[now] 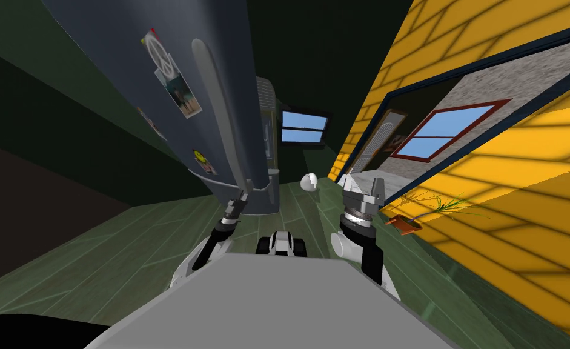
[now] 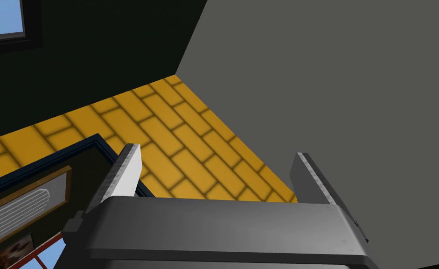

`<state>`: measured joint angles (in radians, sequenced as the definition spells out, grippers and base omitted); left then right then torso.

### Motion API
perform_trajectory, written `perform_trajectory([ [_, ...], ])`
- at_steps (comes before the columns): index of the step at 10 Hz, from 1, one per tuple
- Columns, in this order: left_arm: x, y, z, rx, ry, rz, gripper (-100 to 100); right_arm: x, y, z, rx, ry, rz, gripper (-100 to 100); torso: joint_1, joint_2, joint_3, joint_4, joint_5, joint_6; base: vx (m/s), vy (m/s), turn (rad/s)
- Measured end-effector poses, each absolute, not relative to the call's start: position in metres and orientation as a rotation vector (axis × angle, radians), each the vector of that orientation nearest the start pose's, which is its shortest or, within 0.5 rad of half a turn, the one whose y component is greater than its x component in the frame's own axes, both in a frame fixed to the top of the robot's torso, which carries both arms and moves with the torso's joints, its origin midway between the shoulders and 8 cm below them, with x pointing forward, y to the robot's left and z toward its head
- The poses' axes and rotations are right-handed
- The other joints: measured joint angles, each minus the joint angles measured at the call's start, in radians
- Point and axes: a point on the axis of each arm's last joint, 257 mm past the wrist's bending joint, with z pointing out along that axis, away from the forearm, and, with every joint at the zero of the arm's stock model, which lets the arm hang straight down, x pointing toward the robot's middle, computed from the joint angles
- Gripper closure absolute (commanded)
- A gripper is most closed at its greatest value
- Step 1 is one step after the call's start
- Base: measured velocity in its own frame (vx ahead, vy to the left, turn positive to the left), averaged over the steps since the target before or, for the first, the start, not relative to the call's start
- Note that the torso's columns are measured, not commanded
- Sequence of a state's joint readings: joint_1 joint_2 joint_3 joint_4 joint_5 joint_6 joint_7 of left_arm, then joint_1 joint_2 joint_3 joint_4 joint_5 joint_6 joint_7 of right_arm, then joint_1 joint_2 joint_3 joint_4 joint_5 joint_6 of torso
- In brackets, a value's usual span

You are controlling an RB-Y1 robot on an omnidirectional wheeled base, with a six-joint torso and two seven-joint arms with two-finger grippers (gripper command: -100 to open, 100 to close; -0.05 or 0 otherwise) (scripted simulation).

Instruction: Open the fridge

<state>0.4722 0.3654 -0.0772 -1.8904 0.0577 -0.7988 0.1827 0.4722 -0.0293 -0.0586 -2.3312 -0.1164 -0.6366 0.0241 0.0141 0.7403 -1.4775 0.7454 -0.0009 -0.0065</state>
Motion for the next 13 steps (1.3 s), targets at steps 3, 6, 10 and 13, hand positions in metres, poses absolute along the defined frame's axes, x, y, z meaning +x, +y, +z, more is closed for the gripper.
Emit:
perform_trajectory([
  [3,0.343,0.25,-0.089,-0.576,0.931,-1.594,100,0.302,-0.299,0.08,0.517,0.418,1.347,0,-0.008,0.002,0.002,-0.001,-0.001,0.002,-0.242,0.183,-0.043],
  [6,0.331,0.238,-0.088,-0.564,0.96,-1.647,100,0.302,-0.299,0.08,0.517,0.418,1.347,0,-0.014,-0.003,-0.003,0.0,-0.005,0.005,-0.13,0.154,-0.038],
  [10,0.317,0.224,-0.093,-0.545,0.998,-1.702,100,0.302,-0.299,0.08,0.517,0.418,1.347,0,-0.004,-0.003,-0.001,-0.003,0.001,0.003,-0.126,0.201,-0.072],
  [13,0.303,0.213,-0.094,-0.518,1.024,-1.756,100,0.302,-0.299,0.08,0.517,0.418,1.347,0,-0.008,-0.008,-0.005,-0.003,-0.001,0.004,-0.124,0.215,-0.058],
])
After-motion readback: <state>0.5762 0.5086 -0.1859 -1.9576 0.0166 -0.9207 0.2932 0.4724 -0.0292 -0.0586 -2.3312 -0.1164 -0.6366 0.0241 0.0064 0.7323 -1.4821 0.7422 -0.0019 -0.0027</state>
